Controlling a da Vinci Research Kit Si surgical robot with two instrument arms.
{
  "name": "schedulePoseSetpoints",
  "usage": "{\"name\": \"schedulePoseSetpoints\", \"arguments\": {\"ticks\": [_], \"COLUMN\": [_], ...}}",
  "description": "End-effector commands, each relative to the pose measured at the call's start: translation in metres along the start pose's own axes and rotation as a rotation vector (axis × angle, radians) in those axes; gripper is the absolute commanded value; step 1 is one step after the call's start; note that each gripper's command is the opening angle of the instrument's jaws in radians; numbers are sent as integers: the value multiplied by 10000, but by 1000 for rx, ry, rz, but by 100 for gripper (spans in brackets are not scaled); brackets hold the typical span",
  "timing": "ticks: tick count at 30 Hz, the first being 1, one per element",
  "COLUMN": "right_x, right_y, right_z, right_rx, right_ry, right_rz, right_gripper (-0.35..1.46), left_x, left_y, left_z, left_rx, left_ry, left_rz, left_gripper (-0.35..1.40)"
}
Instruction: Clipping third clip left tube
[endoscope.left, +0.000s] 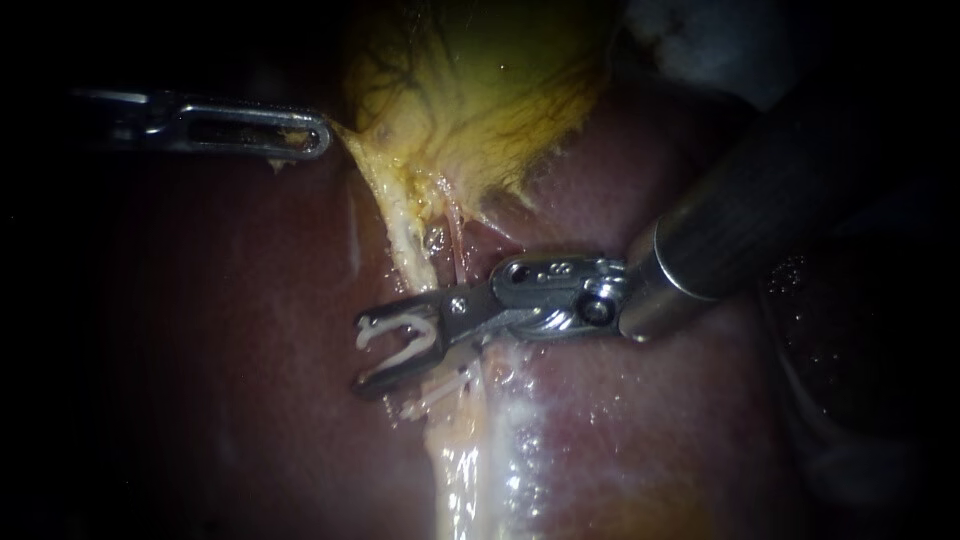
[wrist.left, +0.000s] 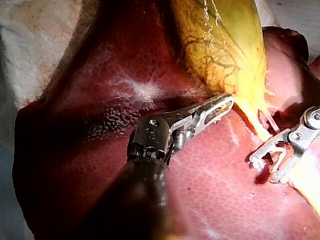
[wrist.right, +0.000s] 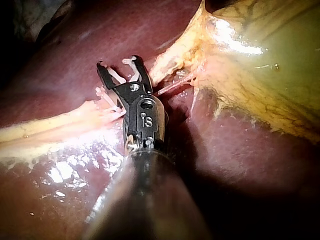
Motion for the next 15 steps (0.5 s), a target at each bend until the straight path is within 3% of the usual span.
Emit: {"name": "schedulePoseSetpoints", "arguments": {"ticks": [1, 6, 11, 15], "right_x": [1, 14, 32, 42], "right_y": [-1, -10, -22, -28], "right_z": [-2, -13, -37, -59], "right_rx": [3, 15, 48, 116], "right_ry": [-1, 11, 59, 104], "right_rz": [6, -9, 3, 7], "right_gripper": [37, 55, 59, 59], "left_x": [-1, -5, -11, -13], "left_y": [0, 1, 3, 3], "left_z": [0, -5, -14, -17], "left_rx": [1, -5, -12, -15], "left_ry": [0, -1, -3, 0], "left_rz": [0, -2, -6, -7], "left_gripper": [-35, -35, -35, -35]}}
